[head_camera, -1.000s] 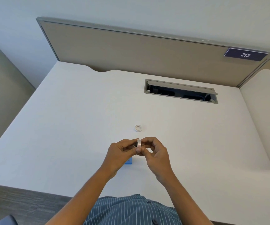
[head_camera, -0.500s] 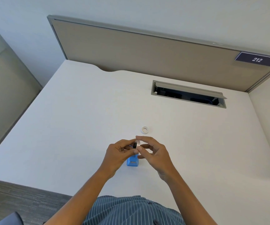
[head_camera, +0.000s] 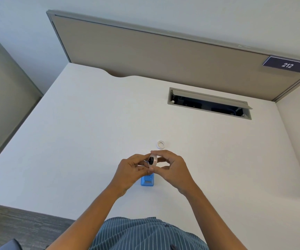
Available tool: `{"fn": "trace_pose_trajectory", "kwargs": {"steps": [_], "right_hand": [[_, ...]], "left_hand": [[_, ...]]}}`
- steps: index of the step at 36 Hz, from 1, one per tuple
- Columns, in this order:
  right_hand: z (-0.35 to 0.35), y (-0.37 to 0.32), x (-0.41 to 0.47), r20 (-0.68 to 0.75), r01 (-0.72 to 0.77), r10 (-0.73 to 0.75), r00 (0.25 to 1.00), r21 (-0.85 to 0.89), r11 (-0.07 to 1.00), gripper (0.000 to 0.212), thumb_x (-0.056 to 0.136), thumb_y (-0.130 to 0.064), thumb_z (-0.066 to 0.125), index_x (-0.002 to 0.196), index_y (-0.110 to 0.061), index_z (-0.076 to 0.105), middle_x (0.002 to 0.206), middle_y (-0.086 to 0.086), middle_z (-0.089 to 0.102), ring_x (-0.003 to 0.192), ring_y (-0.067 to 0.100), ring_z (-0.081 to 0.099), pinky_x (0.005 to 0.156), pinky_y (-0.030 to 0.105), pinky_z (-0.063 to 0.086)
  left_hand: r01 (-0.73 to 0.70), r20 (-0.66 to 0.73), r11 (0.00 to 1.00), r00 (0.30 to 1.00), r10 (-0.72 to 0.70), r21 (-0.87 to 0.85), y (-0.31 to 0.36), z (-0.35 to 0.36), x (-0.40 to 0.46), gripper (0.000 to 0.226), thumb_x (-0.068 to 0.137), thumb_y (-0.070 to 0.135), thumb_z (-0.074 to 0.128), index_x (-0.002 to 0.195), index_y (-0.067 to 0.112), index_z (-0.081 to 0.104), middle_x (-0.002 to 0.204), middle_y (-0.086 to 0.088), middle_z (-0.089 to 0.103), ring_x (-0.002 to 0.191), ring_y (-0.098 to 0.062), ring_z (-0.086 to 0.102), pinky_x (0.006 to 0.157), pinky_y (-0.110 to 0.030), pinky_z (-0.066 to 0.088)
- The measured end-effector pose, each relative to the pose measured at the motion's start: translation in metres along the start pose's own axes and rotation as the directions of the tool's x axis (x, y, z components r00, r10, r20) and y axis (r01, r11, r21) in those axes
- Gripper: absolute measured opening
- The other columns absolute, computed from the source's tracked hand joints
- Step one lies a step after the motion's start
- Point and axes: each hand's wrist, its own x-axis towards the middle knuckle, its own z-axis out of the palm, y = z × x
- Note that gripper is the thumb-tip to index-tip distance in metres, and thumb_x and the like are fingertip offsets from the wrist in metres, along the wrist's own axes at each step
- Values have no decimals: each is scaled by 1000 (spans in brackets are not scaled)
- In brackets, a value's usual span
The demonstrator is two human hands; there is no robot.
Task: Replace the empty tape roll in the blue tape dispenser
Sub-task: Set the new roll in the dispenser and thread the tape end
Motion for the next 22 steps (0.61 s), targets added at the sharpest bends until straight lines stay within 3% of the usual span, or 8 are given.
{"fn": "trace_pose_trajectory", "kwargs": {"steps": [6, 10, 14, 22], "right_hand": [[4, 9, 7, -32, 61, -66, 997, -146, 987, 57, 75, -15, 99, 126, -25, 76, 119, -11, 75, 105, 6, 74, 71, 27, 65], [9, 20, 13, -17, 74, -80, 997, -238, 968, 62, 77, -10, 96, 133, -24, 72, 121, -11, 71, 105, 8, 72, 74, 33, 67], [14, 33, 17, 2, 50, -51, 999, -280, 959, 67, 79, -5, 94, 138, -24, 69, 120, -10, 69, 104, 11, 71, 79, 35, 67], [25, 51, 28, 54, 41, -23, 998, -354, 934, 72, 82, -5, 90, 145, -24, 62, 125, -8, 67, 106, 13, 69, 90, 36, 66]], "left_hand": [[39, -72, 996, 997, -33, 81, -14, -2, 6, 56, 84, 6, 88, 136, 16, 70, 114, -4, 81, 103, -20, 79, 96, -32, 65], [-16, -103, 953, 993, 50, 304, -32, -9, 11, 57, 88, 9, 86, 139, 23, 66, 123, 3, 75, 107, -6, 71, 95, -20, 62], [-39, -65, 894, 995, 76, 445, -49, -14, 12, 70, 86, 9, 87, 148, 24, 57, 136, 6, 63, 114, -9, 65, 88, -4, 53], [2, 1, 862, 1000, -2, 508, -77, -22, 12, 91, 82, 13, 91, 158, 27, 44, 146, 6, 54, 125, -11, 57, 91, -1, 47]]}}
